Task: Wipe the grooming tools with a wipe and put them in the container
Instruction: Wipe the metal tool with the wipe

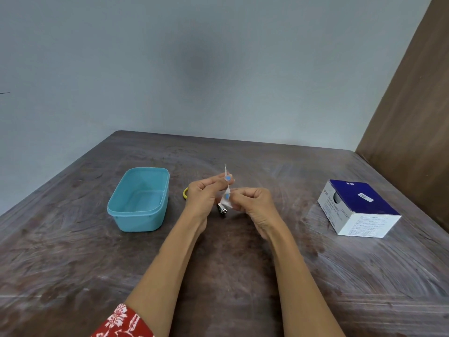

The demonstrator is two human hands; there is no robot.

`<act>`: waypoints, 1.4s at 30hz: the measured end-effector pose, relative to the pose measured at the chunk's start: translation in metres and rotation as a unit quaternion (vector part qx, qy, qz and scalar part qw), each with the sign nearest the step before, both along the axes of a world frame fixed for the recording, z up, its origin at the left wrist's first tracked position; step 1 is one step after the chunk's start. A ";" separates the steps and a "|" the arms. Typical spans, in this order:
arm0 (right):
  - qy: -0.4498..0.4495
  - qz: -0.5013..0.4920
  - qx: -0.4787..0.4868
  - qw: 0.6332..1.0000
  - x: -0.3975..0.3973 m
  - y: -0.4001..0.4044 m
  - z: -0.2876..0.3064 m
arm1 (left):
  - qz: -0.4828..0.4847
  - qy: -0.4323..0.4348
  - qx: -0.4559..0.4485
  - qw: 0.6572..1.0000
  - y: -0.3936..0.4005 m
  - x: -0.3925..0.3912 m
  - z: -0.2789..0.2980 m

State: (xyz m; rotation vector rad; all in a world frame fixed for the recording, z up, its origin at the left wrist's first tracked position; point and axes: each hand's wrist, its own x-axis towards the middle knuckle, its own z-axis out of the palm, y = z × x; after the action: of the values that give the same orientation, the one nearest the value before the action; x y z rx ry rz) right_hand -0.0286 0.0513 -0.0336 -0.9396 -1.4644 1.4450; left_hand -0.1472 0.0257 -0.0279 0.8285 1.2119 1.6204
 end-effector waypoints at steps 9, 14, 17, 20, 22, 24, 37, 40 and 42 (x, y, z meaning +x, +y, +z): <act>-0.024 0.044 -0.007 0.999 0.002 -0.001 0.001 | 0.017 0.001 0.010 1.000 0.000 -0.001 0.001; -0.002 0.010 0.009 1.000 0.001 0.000 0.001 | 0.007 -0.005 0.012 1.000 0.001 0.001 -0.001; -0.031 0.039 -0.006 0.999 0.002 0.000 -0.001 | 0.024 -0.004 0.009 1.000 0.003 -0.002 -0.002; -0.034 0.031 0.005 0.999 0.002 0.001 -0.002 | 0.027 -0.006 0.007 1.000 0.003 -0.001 -0.003; -0.018 0.013 0.015 1.000 0.001 0.002 -0.002 | 0.020 -0.013 0.016 1.000 0.003 0.000 -0.003; -0.018 0.013 0.016 1.000 0.000 0.002 -0.002 | 0.021 -0.016 0.020 0.999 0.003 0.000 -0.003; 0.027 -0.085 -0.077 0.993 0.009 0.011 -0.004 | 0.053 -0.005 0.034 0.998 0.005 -0.001 -0.006; 0.121 -0.151 -0.098 0.976 0.011 0.015 -0.001 | 0.036 0.020 0.041 0.998 0.005 0.002 -0.008; 0.148 -0.142 -0.100 0.974 0.010 0.014 0.001 | 0.004 0.050 0.040 0.998 0.002 0.008 -0.007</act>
State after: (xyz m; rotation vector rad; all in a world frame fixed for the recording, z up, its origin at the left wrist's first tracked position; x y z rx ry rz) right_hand -0.0184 0.0650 -0.0331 -0.9635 -0.9404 1.4625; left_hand -0.1395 0.0282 -0.0350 0.9674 1.2277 1.6600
